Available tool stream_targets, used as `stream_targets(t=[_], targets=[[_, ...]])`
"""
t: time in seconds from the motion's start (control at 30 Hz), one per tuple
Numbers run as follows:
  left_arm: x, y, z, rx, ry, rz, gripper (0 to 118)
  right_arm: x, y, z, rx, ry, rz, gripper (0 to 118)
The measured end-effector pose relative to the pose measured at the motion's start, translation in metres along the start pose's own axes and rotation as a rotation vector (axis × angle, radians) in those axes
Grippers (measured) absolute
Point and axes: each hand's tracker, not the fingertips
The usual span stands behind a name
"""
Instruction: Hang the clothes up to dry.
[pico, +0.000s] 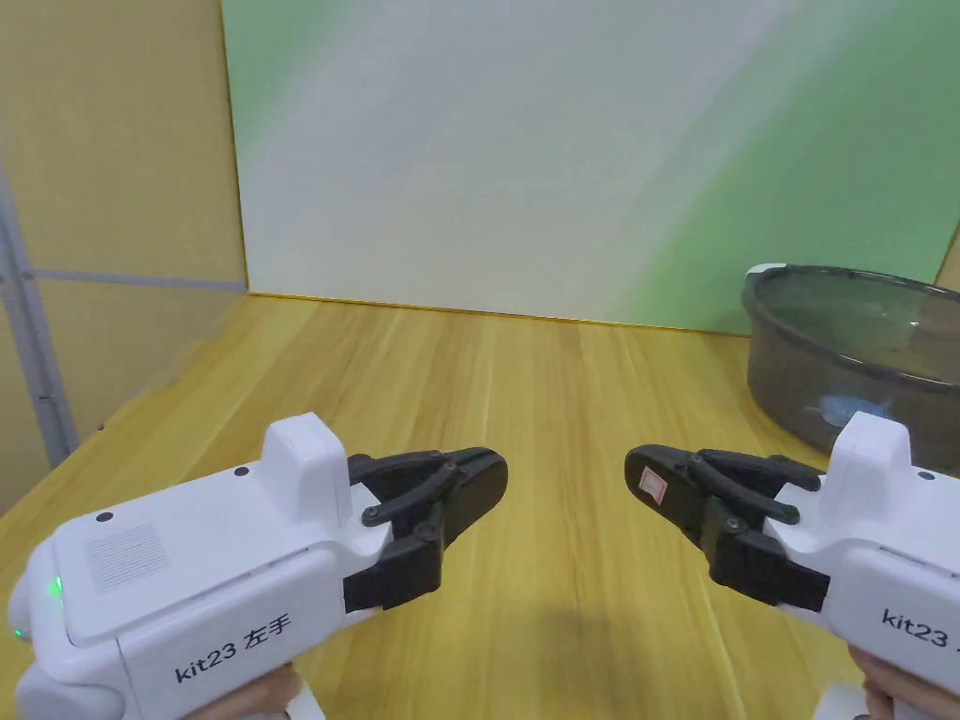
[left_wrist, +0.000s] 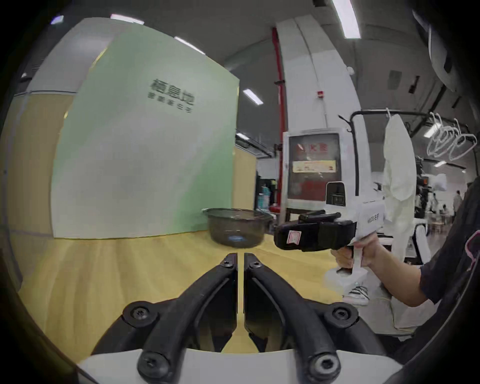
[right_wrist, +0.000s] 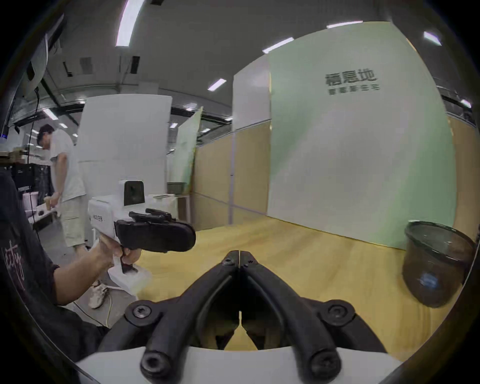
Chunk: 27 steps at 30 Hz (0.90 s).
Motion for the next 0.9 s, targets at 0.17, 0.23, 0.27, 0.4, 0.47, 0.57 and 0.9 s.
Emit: stream_targets(t=[0.17, 0.23, 0.27, 0.4, 0.47, 0.57, 0.9], targets=[[-0.004, -0.001, 0.011, -0.015, 0.043, -0.02, 0, -0.004, -0.002, -0.017, 0.01, 0.04, -0.011, 0], [-0.004, -0.001, 0.012, -0.001, 0.045, -0.001, 0, -0.007, -0.004, -0.02, 0.003, 0.045, -0.007, 0], [-0.004, -0.001, 0.011, 0.004, 0.046, 0.005, 0, -0.01, -0.004, -0.021, -0.003, 0.042, -0.005, 0], [0.003, 0.007, 0.001, -0.006, 0.152, -0.009, 0, -0.014, 0.005, -0.015, 0.003, -0.07, 0.006, 0], [0.01, 0.013, -0.005, 0.02, 0.342, -0.072, 0, -0.015, 0.01, -0.008, 0.007, -0.228, -0.018, 0], [0.017, 0.013, -0.021, 0.028, 0.597, -0.186, 0, -0.02, 0.018, 0.001, 0.117, -0.542, 0.047, 0], [-0.011, -0.02, -0.033, -0.008, 0.857, -0.014, 0, -0.007, -0.027, 0.001, 0.065, -0.818, -0.041, 0]])
